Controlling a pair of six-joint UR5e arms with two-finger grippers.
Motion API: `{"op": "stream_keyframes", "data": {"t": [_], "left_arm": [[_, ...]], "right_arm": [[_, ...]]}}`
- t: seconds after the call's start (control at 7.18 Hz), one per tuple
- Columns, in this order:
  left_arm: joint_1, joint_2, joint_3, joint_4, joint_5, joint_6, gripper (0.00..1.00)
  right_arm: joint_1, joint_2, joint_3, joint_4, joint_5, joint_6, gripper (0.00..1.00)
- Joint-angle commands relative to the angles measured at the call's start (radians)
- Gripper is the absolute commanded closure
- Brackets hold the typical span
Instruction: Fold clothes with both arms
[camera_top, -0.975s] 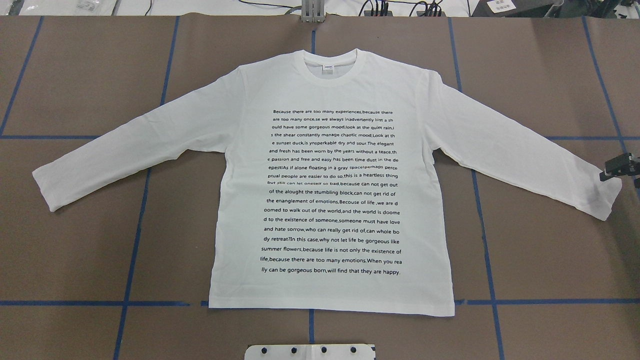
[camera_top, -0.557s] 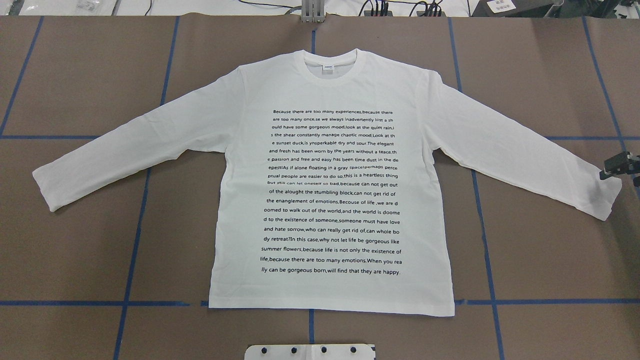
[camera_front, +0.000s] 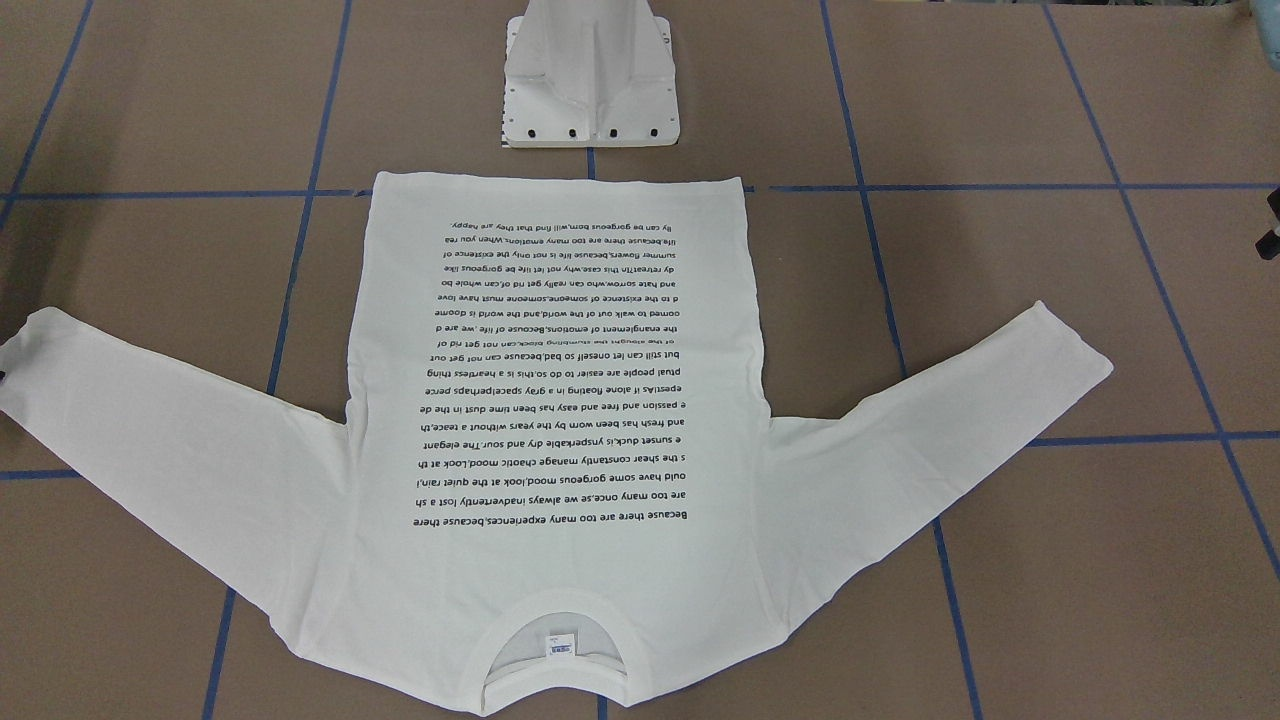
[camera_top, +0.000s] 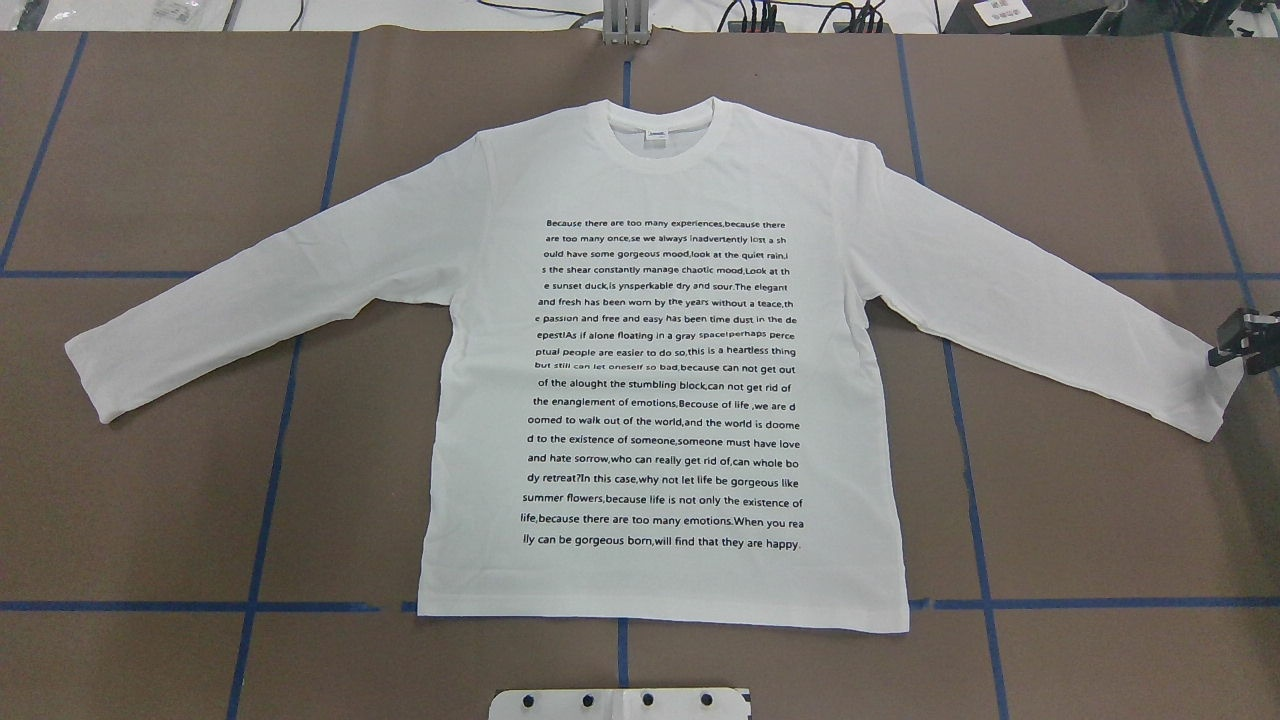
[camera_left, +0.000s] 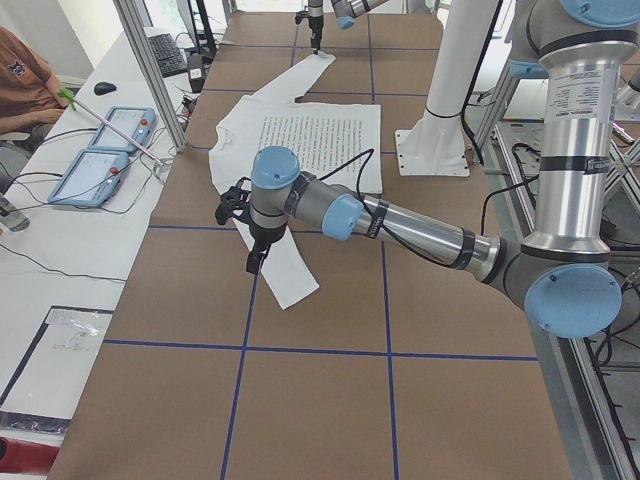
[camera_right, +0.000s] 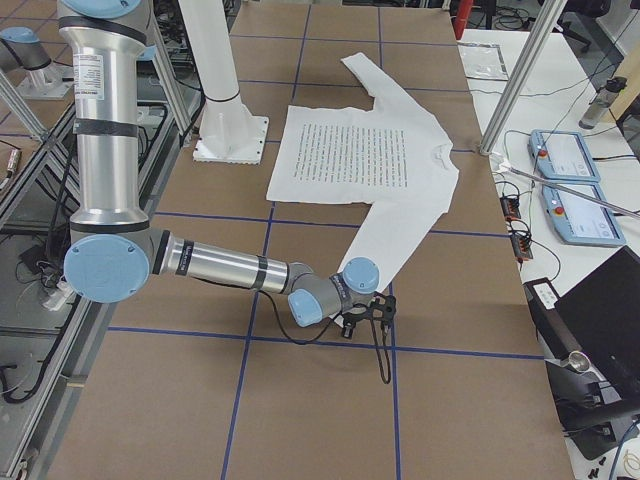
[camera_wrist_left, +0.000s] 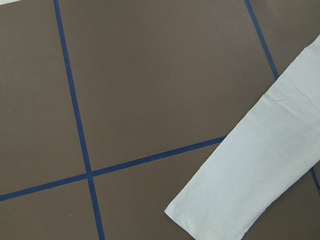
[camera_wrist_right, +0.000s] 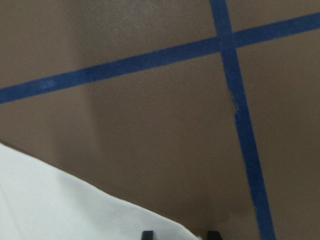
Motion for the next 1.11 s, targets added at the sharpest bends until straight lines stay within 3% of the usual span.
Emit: {"op": "stream_keyframes", "data": {"t": [0.0, 0.42, 0.7, 0.97], "left_arm": [[0.0, 0.001, 0.001, 0.0, 0.0, 0.0, 0.01], [0.002, -0.005, 0.004, 0.0, 0.002, 0.0, 0.01], [0.002, -0.006, 0.002, -0.002, -0.002, 0.0, 0.01], [0.0, -0.006, -0.001, -0.003, -0.009, 0.0, 0.01]], "right_arm": [[-0.001, 0.017, -0.013, 0.0, 0.001, 0.024, 1.0], [0.004, 0.007, 0.059, 0.0, 0.032, 0.031, 1.0], [0.006, -0.02, 0.183, -0.016, 0.047, 0.057, 1.0], [-0.039, 0.057, 0.25, -0.013, 0.069, 0.291, 1.0]]}}
